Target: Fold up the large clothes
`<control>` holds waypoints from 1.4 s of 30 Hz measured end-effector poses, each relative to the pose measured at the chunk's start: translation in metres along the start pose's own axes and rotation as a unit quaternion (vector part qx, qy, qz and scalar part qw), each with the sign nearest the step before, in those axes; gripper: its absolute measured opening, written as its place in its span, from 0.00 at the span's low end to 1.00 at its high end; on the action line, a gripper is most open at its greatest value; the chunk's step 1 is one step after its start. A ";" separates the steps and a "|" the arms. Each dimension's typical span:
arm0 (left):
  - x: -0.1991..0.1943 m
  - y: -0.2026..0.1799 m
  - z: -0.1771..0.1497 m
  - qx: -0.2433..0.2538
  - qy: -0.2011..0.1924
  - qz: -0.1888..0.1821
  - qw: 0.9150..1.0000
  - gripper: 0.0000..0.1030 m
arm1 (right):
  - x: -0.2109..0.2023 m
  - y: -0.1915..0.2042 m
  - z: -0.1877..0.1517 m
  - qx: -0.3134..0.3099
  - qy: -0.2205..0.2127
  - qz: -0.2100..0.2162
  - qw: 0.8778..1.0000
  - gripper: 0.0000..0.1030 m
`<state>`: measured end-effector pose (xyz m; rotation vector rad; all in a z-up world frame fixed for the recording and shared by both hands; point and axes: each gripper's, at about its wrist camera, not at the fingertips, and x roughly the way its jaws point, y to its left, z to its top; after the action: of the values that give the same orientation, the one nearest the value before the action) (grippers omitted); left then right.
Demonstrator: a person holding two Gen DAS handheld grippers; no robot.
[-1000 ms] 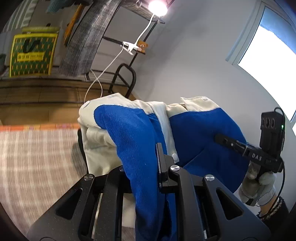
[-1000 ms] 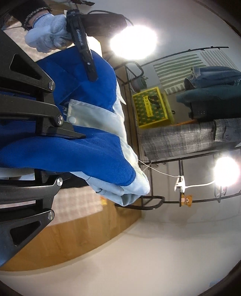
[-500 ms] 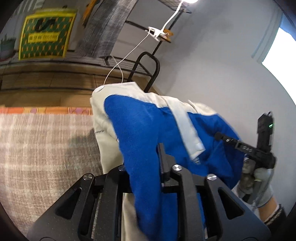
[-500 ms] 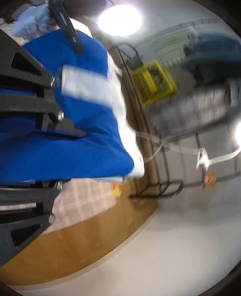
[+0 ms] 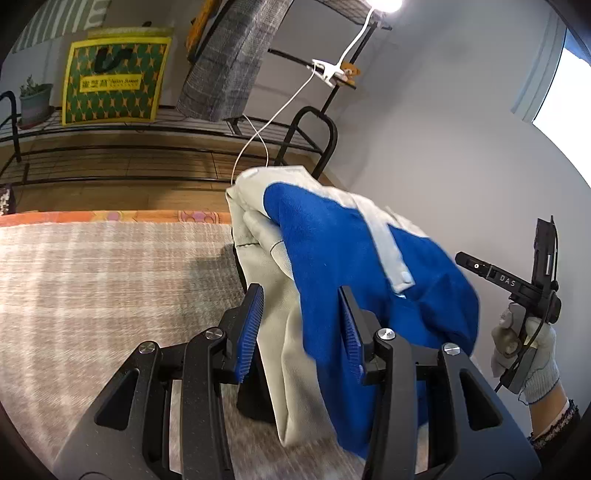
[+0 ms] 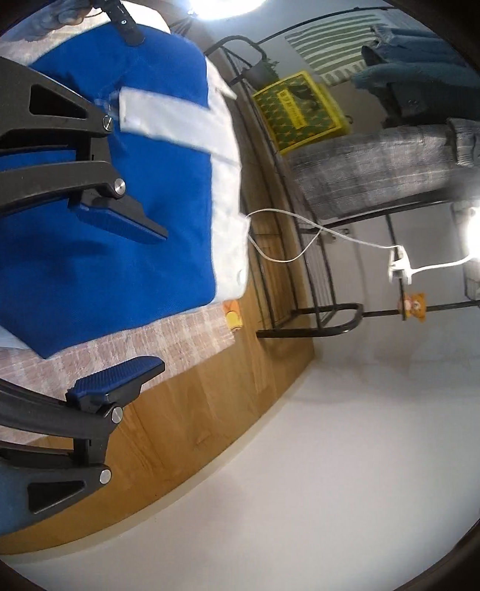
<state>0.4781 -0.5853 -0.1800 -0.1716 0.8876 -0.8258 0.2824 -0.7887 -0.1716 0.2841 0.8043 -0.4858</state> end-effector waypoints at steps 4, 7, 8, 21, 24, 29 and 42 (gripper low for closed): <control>-0.040 -0.011 0.005 0.008 -0.014 0.000 1.000 0.41 | -0.040 0.008 0.008 -0.002 -0.024 0.002 1.000 0.64; -0.075 -0.020 0.011 0.016 -0.028 -0.001 0.999 0.41 | -0.074 0.019 0.016 -0.006 -0.040 0.010 0.999 0.64; -0.087 -0.024 0.012 0.019 -0.033 -0.001 0.999 0.41 | -0.090 0.023 0.019 -0.010 -0.046 0.010 0.999 0.64; -0.260 -0.068 0.001 0.058 -0.082 -0.006 0.995 0.41 | -0.261 0.081 0.026 -0.045 -0.104 0.028 0.993 0.64; -0.302 -0.080 -0.007 0.075 -0.098 -0.005 0.992 0.41 | -0.303 0.092 0.022 -0.051 -0.120 0.030 0.991 0.64; -0.378 -0.102 -0.021 0.100 -0.128 -0.011 0.987 0.41 | -0.370 0.106 0.014 -0.055 -0.145 0.037 0.987 0.64; -0.529 -0.137 -0.072 0.143 -0.185 -0.023 0.972 0.41 | -0.515 0.149 -0.045 -0.085 -0.193 0.058 0.976 0.65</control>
<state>0.1601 -0.2951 0.1638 -0.0886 0.4090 -0.9194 0.0261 -0.4848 0.1910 0.0721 0.4421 -0.3437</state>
